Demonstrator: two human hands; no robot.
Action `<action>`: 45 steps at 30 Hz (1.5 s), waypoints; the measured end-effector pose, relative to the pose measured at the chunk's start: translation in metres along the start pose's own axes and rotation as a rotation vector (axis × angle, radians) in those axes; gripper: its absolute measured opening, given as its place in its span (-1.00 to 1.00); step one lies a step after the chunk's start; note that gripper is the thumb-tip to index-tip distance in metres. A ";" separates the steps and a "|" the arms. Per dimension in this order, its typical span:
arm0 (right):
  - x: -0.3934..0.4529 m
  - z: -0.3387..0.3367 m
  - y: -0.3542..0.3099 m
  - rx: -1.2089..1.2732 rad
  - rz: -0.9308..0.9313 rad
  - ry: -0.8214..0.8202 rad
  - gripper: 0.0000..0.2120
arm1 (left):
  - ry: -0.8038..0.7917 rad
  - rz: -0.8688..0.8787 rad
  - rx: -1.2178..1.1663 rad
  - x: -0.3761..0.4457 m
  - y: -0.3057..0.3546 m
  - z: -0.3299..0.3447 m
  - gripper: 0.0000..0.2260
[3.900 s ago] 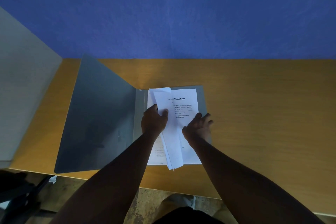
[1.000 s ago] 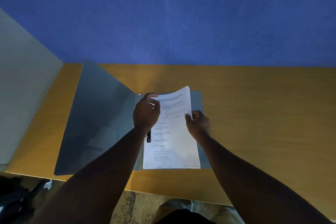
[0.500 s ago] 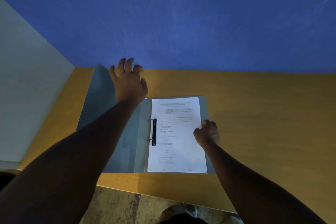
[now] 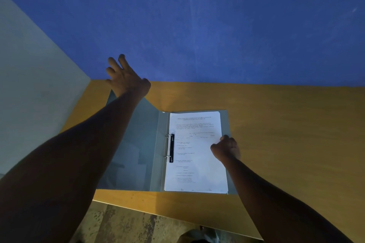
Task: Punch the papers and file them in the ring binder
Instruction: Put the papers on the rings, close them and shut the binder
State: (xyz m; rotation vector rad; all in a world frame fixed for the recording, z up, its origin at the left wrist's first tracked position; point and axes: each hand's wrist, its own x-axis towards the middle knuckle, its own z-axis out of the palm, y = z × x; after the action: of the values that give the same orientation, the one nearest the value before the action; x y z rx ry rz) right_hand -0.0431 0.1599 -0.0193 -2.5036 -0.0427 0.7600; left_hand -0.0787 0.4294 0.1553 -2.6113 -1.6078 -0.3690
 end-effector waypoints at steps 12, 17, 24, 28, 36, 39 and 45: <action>-0.003 -0.011 0.012 0.091 -0.033 -0.080 -0.54 | -0.300 -0.051 -0.180 -0.003 0.042 -0.028 -0.44; -0.003 -0.016 0.017 0.070 -0.055 -0.112 -0.55 | -0.355 -0.063 -0.221 -0.010 0.053 -0.027 -0.46; -0.003 -0.022 0.027 0.032 -0.072 -0.135 -0.64 | -0.457 -0.055 -0.310 -0.032 0.073 -0.021 -0.44; 0.002 -0.025 0.032 0.014 -0.059 -0.125 -0.63 | -0.498 -0.057 -0.371 -0.050 0.082 -0.014 -0.36; 0.004 -0.029 0.042 0.049 -0.054 -0.104 -0.60 | -0.557 -0.071 -0.484 -0.099 0.095 0.010 -0.27; 0.003 -0.028 0.045 0.040 -0.072 -0.098 -0.60 | -0.547 -0.030 -0.480 -0.117 0.100 0.018 -0.12; 0.004 -0.031 0.046 0.065 -0.013 -0.087 -0.62 | -0.590 -0.003 -0.518 -0.148 0.103 0.039 0.05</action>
State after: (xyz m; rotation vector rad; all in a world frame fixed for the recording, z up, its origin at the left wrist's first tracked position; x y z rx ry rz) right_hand -0.0288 0.1062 -0.0222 -2.4060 -0.0633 0.8516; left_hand -0.0444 0.2602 0.0920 -3.3445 -1.8721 0.0041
